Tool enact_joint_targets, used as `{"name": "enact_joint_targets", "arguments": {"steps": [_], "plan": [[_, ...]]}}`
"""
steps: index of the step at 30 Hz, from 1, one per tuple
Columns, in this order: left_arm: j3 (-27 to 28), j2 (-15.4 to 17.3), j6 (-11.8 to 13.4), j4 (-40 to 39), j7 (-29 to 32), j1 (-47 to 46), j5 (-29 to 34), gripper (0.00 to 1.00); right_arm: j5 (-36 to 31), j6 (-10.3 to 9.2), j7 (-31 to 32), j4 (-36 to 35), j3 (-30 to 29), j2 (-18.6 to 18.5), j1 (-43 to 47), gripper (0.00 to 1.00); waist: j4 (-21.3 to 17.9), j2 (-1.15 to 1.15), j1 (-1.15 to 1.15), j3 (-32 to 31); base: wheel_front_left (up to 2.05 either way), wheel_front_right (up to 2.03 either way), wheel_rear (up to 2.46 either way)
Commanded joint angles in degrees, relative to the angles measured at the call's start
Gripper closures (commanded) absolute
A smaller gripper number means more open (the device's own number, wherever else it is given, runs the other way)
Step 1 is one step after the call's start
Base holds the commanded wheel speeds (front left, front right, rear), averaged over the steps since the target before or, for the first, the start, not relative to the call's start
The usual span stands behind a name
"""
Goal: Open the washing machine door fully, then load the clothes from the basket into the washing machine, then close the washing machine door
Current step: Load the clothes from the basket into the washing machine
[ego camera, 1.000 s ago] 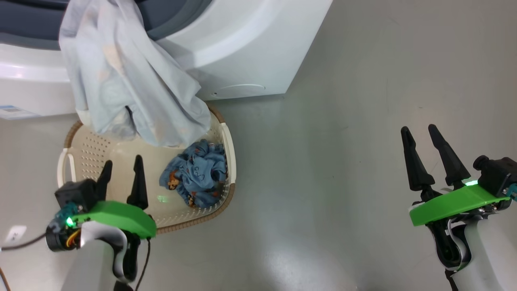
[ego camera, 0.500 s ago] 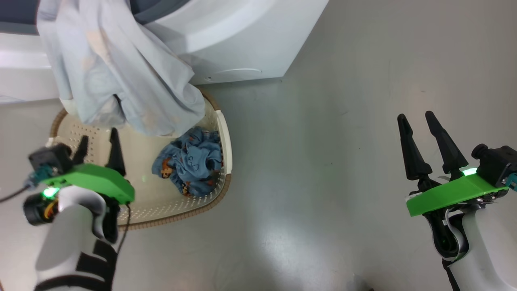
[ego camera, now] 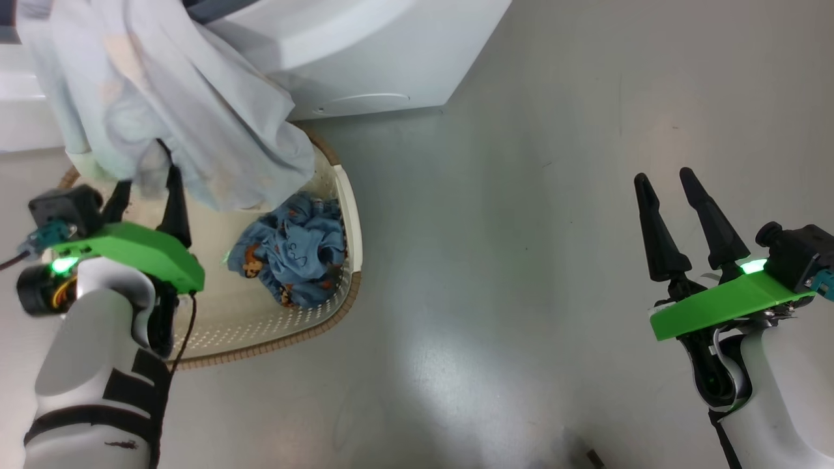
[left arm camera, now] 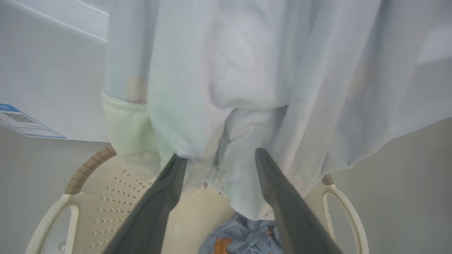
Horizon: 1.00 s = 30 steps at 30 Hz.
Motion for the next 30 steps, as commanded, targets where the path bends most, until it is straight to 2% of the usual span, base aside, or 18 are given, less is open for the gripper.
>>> {"name": "enact_joint_targets", "arguments": {"steps": [1, 6, 13, 21, 30], "plan": [[-0.61, 2.74, -0.12, -2.01, -0.37, 0.07, -1.65, 0.00, 0.07, 0.10, -0.69, -1.35, 0.93, -0.20, 0.65, 0.00, -0.10, 0.00, 0.00, 0.33, 0.00, 0.00, 0.00], [-6.53, 4.17, -0.12, -4.92, -0.37, 0.85, -6.67, 0.00, 0.04, 0.10, -0.69, -1.34, 0.66, -0.10, 0.72, 0.00, -0.08, 0.00, 0.00, 0.54, 0.00, 0.00, 0.00], [-10.55, 6.55, -0.13, -5.68, -0.37, 0.24, -11.36, 0.00, -0.03, 0.10, -0.69, -1.69, 0.89, 0.04, 0.42, 0.00, -0.23, 0.00, 0.00, 0.93, 0.00, 0.00, 0.00], [-15.34, 6.73, -0.13, -7.20, -0.37, -2.11, -14.04, 0.00, 0.04, 0.10, -0.69, -1.94, 0.95, -0.01, 0.14, 0.00, -0.28, 0.00, 0.00, 1.75, 0.00, 0.00, 0.00], [-18.01, 6.98, -0.13, -7.97, -0.37, -3.02, -15.42, 0.00, -0.01, 0.10, -0.69, -1.89, 1.19, 0.48, 0.05, 0.00, -0.49, 0.00, 0.00, 1.95, 0.00, 0.00, 0.00]]}}
